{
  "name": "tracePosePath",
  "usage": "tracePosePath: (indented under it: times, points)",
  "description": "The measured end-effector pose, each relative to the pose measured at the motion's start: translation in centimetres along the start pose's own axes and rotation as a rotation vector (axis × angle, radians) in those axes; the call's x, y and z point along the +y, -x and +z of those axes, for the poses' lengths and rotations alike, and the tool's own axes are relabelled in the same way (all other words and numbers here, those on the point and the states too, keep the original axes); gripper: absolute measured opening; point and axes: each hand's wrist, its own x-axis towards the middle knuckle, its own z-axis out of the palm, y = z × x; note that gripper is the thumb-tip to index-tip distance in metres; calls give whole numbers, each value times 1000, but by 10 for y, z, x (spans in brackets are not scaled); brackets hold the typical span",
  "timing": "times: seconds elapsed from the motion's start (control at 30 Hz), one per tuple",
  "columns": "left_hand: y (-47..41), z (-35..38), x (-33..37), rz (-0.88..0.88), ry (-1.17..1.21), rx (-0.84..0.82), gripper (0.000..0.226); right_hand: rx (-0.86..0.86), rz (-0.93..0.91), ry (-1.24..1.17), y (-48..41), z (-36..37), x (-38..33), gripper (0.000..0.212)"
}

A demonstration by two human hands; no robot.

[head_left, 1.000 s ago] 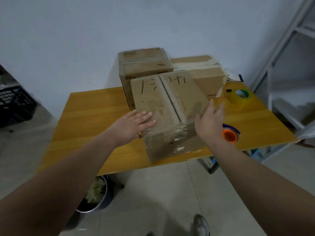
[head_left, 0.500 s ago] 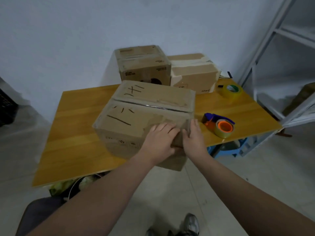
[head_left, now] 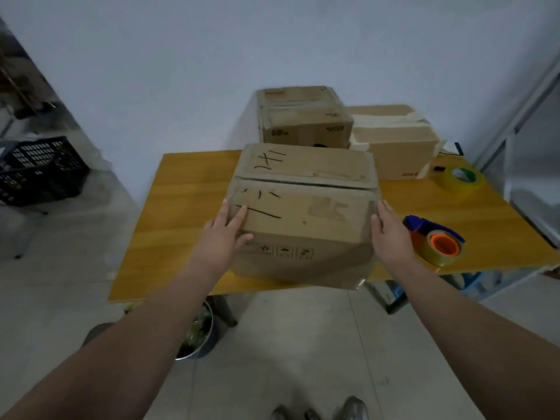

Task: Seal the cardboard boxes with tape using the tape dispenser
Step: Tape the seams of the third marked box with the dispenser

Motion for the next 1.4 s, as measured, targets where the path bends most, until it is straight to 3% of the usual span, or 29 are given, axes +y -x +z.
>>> tracePosePath:
  times: [0.13,0.3,0.4,0.63,0.8,1.0,1.27,1.4]
  points:
    - [25,2,-33,-97,20,131,65,-83,-69,-13,1,29,-29,56]
    - [55,-3,-86,-307,-148,249,94,-524,-179,-93,13,68,-84,112]
    - [59,-6,-99,-314,-209,284,90,-607,-265,97,13,92,-117,121]
    - [20,3,-47,80,-221,253,65,-457,-327,320,-3,129,-164,115]
    - [-24,14,-40,27,-193,253,65,-600,-404,234,-55,120,-161,97]
    - [-100,-1,-60,3,-168,272,61,-446,-476,274,-129,115,-144,52]
    - [-192,-15,-76,40,-176,225,64,-428,-488,363,-184,139,-158,47]
    - [-227,-21,-76,52,-129,257,54,-382,-430,432,-205,146,-171,42]
